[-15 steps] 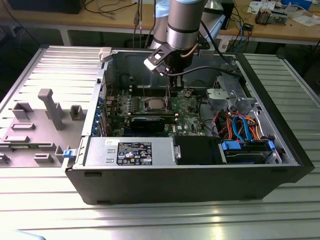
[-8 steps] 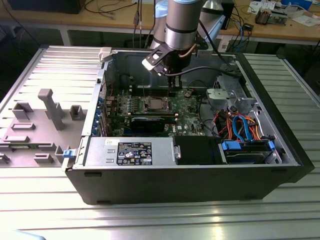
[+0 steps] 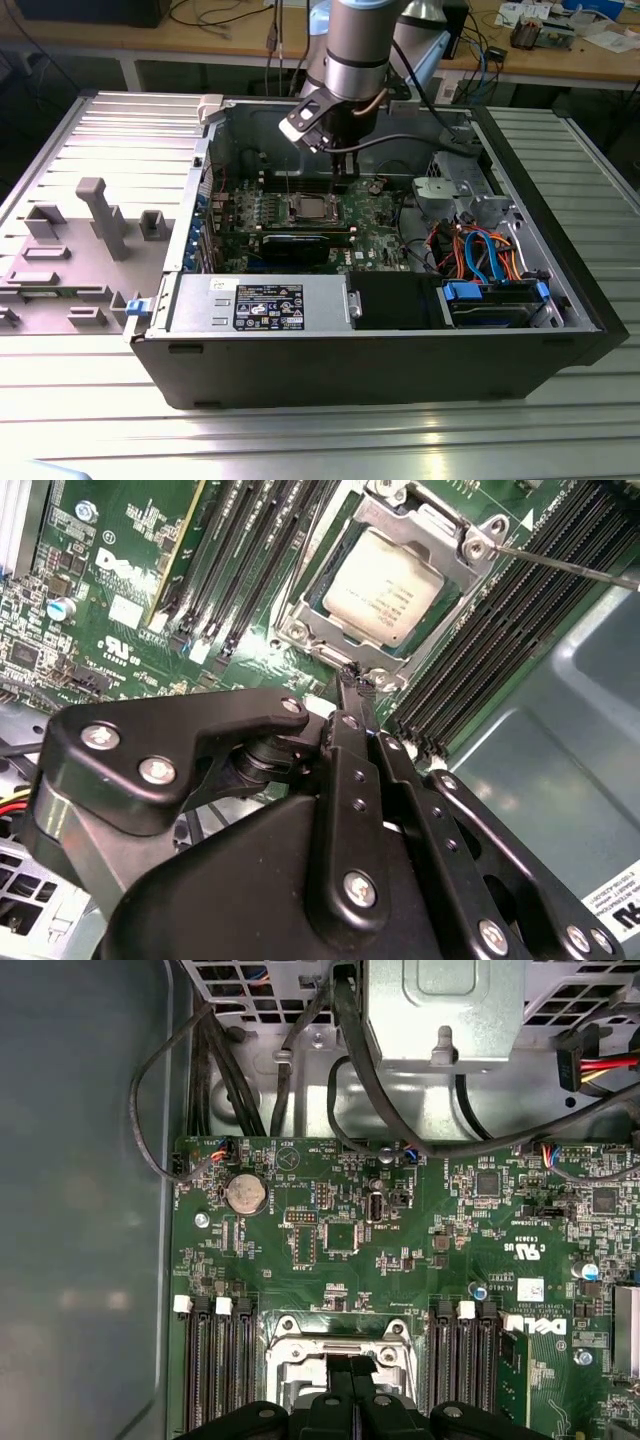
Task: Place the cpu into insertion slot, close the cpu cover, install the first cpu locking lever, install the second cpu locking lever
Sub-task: 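Close the cpu cover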
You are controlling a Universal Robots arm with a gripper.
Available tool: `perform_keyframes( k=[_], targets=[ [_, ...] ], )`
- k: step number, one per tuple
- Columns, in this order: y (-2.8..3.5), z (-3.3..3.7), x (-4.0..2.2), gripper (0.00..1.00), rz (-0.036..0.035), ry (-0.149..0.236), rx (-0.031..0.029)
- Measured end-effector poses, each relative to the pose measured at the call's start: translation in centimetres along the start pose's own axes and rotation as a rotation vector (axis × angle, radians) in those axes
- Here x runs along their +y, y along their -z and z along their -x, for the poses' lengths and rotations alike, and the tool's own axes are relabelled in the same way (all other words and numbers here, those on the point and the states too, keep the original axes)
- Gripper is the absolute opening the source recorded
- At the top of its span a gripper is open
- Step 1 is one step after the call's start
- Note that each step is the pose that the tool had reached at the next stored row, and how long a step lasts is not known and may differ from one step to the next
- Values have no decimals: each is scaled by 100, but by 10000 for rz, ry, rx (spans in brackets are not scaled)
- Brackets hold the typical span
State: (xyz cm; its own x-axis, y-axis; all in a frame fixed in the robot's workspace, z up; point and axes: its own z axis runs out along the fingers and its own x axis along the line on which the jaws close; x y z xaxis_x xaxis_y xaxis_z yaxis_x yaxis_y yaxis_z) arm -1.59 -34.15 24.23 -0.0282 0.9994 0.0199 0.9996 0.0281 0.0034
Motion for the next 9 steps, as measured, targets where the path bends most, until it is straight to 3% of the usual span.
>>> perform_keyframes(
  k=[5,9],
  targets=[
    [-22,-2,-72,11,-5,-1,0],
    [-25,-2,-77,11,-11,-1,5]
  ],
)
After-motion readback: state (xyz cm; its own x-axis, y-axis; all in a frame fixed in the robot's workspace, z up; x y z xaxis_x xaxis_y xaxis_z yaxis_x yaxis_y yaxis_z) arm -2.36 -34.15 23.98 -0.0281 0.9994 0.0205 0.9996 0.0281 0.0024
